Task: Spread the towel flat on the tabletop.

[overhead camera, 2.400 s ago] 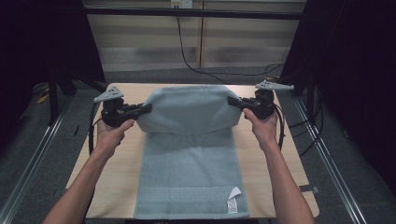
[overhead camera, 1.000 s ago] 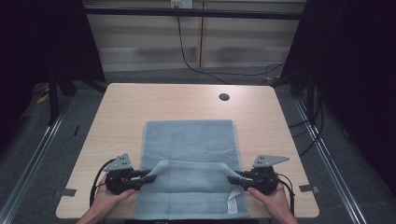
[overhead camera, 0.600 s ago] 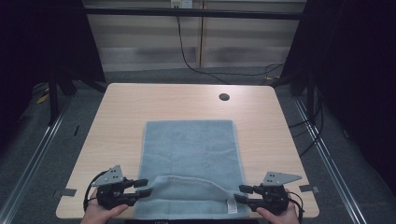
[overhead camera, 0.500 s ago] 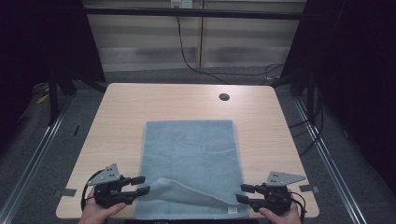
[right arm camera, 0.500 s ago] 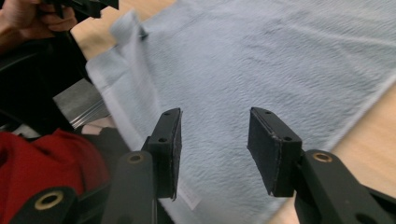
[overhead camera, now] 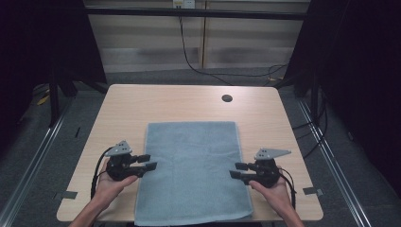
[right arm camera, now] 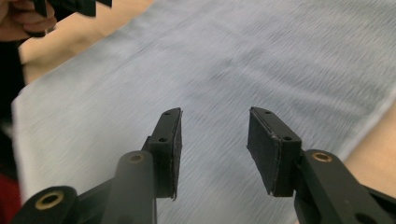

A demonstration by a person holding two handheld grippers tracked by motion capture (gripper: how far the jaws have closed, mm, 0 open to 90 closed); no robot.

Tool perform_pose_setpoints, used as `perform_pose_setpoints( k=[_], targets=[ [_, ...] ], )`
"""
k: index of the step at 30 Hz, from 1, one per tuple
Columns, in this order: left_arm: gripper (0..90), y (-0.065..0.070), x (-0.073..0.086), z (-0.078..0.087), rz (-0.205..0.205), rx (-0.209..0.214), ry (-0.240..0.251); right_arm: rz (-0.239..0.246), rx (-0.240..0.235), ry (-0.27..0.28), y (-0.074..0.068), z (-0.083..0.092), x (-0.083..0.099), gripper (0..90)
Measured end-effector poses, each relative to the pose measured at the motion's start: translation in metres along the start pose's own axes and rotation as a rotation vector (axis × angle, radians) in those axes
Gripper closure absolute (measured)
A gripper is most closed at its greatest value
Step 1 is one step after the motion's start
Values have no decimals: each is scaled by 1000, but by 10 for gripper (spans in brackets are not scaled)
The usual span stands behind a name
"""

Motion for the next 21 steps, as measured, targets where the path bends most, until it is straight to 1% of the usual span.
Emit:
perform_pose_setpoints(
  k=[1, 2, 3, 4, 6, 7, 8, 9, 10, 11, 12, 13, 14, 15, 16, 17, 18, 19, 20, 21],
  targets=[
    [527, -4, 0, -5, 3, -19, -7, -3, 6, -2, 6, -7, -6, 548],
    [527, -9, 1, -12, 21, -31, -14, -2, 10, -2, 9, -10, -9, 546],
    [527, -13, 1, -17, 31, -32, -24, -11, 6, -3, 14, -16, -12, 534],
    [528, -16, 1, -21, 36, -37, -22, -28, -1, -9, 17, -21, -16, 525],
    [530, -24, -1, -27, 43, -53, -39, -26, 21, -14, 26, -31, -21, 512],
    [528, -28, -3, -29, 38, -54, -49, -24, 22, -29, 30, -36, -23, 511],
    [528, -32, -7, -30, 37, -61, -29, -22, 31, -41, 33, -41, -25, 508],
    [531, -36, -10, -33, 50, -66, -28, -22, 45, -42, 38, -46, -27, 496],
    [527, -40, -12, -35, 54, -78, -27, -24, 47, -49, 42, -50, -29, 492],
    [528, -44, -15, -37, 60, -88, -7, -26, 55, -50, 46, -54, -32, 489],
    [530, -49, -16, -39, 73, -87, -15, -22, 67, -52, 50, -58, -34, 488],
    [525, -51, -16, -41, 76, -96, -19, -23, 72, -61, 55, -63, -37, 488],
    [523, -55, -16, -42, 48, -123, -14, -19, 80, -65, 58, -66, -38, 488],
    [519, -57, -15, -45, 34, -143, -13, -13, 99, -65, 63, -70, -39, 488],
    [514, -60, -13, -47, 53, -137, -19, -21, 101, -67, 66, -74, -38, 488],
    [509, -60, -11, -49, 61, -120, -30, -30, 104, -71, 68, -78, -36, 484],
    [509, -59, -8, -51, 44, -117, -53, -32, 112, -80, 69, -80, -32, 479],
    [510, -59, -5, -52, 27, -133, -72, -35, 112, -92, 68, -83, -28, 479],
    [509, -58, -2, -53, 21, -134, -83, -30, 110, -108, 68, -84, -23, 478],
    [505, -56, -1, -53, 10, -130, -88, -24, 117, -113, 67, -84, -17, 476]
  ],
)
Point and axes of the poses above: each handheld gripper's, and its own axes: z roughly backward along the jaws, x roughly out of its underside, y roughly to its right, the point moved 8 cm from there along -z, roughly forward along the jaws, and after that the axes turned 5 degrees about y, right-handed, at the moved point
